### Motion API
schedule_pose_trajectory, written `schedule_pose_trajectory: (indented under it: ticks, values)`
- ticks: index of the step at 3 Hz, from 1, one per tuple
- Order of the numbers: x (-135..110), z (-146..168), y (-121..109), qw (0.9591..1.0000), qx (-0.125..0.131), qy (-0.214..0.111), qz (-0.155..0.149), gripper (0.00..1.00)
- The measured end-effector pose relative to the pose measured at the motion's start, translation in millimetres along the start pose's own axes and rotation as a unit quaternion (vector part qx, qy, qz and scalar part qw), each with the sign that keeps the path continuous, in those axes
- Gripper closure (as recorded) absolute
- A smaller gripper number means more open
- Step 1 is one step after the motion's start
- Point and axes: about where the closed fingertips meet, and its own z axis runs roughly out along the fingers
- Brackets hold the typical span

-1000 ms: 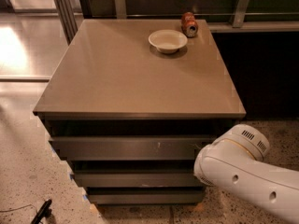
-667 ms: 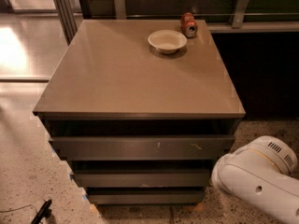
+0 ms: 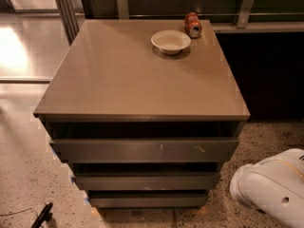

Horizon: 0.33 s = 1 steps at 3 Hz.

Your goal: Close top drawer

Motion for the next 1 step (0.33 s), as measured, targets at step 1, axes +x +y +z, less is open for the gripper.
schedule_pose_trajectory:
  ticks: [1]
  values:
    - [0.0,0.0,0.0,1.0,0.0,0.0,0.0,0.56]
